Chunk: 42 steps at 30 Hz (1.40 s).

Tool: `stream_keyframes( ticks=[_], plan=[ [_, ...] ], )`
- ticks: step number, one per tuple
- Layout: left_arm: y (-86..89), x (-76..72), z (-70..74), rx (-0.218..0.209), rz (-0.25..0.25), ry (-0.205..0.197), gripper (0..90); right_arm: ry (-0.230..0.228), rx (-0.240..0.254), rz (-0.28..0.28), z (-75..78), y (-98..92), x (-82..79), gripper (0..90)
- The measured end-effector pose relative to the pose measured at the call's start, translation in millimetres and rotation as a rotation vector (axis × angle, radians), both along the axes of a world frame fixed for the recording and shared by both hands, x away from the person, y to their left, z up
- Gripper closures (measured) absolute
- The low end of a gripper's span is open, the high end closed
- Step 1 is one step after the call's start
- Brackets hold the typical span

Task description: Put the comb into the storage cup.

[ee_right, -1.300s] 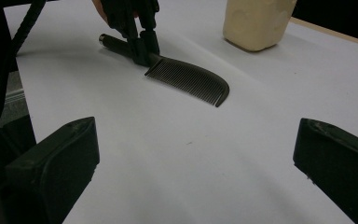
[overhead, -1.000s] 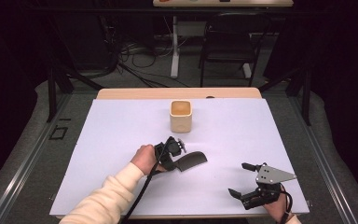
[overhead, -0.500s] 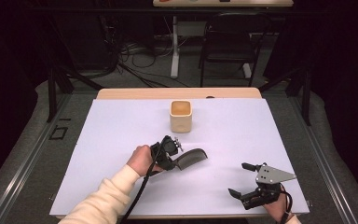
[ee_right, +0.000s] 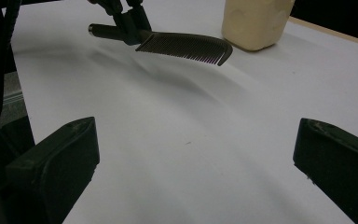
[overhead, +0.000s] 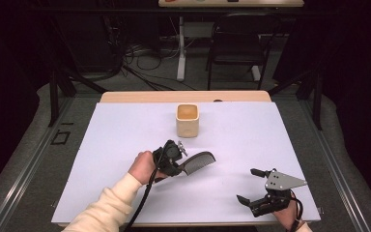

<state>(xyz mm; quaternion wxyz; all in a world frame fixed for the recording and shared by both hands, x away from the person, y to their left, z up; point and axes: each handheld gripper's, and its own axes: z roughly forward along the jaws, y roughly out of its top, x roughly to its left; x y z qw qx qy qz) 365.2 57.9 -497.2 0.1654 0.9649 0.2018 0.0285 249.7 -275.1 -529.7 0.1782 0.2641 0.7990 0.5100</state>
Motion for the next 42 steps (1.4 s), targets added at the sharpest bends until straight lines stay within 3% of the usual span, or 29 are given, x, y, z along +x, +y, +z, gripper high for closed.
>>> stream_keyframes(
  ticks=[21, 33, 42],
  plan=[
    [18.0, -5.0, 7.4, -0.139, 0.074, -0.074, 72.3, 0.003, -0.002, 0.001, 0.0, 0.3, -0.4, 0.0],
    [29.6, -7.5, 8.2, -0.244, 0.119, -0.133, 72.3, 0.004, -0.007, 0.002, -0.1, 0.1, -0.4, 0.0],
    [33.7, -7.6, 7.1, -0.269, 0.134, -0.156, 72.3, 0.003, -0.012, 0.002, -0.3, -0.3, -0.3, 0.0]
  ],
)
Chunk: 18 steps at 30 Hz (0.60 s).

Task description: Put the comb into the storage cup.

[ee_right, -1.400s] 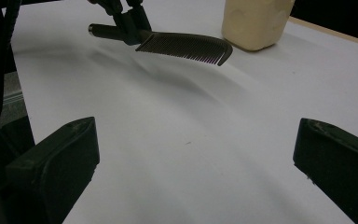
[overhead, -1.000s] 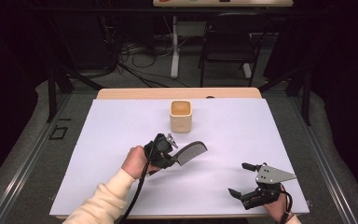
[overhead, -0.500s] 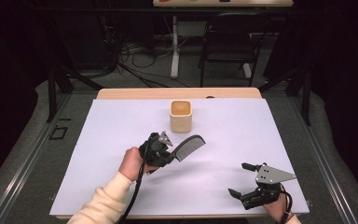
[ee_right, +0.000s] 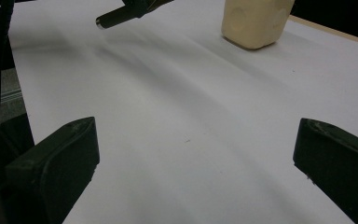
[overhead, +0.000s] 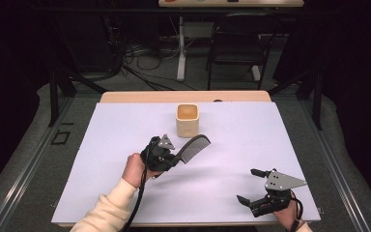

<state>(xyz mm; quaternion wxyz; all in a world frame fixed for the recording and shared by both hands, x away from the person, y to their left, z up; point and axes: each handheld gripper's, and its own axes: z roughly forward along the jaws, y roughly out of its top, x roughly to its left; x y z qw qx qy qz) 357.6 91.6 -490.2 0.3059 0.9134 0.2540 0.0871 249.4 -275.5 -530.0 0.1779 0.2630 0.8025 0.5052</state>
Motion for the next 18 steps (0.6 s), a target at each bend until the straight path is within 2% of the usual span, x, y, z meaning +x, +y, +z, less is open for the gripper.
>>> stream_keyframes(
  ticks=[18],
  plan=[
    [5.7, 0.5, 1.4, -0.050, 0.036, -0.035, 72.3, -0.004, -0.002, -0.005, 0.0, -0.7, 0.0, 0.0]
  ],
)
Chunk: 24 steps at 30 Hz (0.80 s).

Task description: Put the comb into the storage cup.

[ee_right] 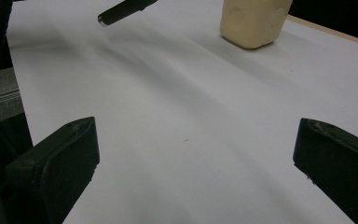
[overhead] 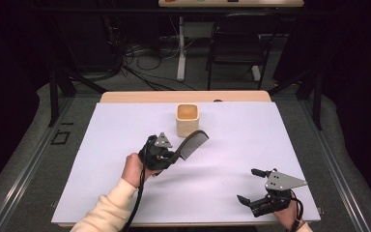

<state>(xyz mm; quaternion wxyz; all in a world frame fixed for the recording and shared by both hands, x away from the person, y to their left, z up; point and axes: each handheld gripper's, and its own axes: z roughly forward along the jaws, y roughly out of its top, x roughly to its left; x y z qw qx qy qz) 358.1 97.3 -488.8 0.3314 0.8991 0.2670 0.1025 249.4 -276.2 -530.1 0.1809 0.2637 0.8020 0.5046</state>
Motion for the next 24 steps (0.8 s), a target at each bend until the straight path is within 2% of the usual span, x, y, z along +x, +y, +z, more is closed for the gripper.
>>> stream_keyframes(
  ticks=[10, 22, 24],
  plan=[
    [3.9, 0.7, 1.0, -0.029, 0.028, -0.034, 72.3, -0.001, 0.001, -0.001, 0.0, -0.2, -0.1, 0.0],
    [10.4, 6.3, -1.2, -0.058, 0.063, -0.051, 72.3, 0.004, -0.004, 0.000, -0.2, 0.0, 0.3, 0.0],
    [12.2, 8.0, -1.6, -0.066, 0.064, -0.041, 72.4, 0.008, -0.002, 0.000, -0.3, 0.2, 0.1, 0.0]
  ],
)
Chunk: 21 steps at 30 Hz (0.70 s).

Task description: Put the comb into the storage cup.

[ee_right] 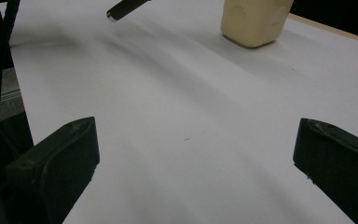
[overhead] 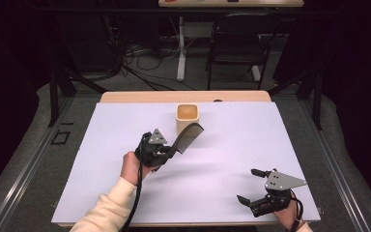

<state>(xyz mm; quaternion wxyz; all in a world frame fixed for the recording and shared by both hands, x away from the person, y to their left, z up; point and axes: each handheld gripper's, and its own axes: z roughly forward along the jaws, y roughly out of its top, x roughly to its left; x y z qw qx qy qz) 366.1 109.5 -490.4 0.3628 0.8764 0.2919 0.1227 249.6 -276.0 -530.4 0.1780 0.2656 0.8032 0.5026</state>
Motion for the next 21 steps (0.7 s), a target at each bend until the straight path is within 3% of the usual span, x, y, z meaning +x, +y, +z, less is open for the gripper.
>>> stream_keyframes(
  ticks=[21],
  plan=[
    [7.9, 6.5, 4.2, -0.066, 0.056, -0.048, 72.3, 0.006, -0.006, 0.002, -0.7, 0.3, 0.8, 0.0]
  ],
)
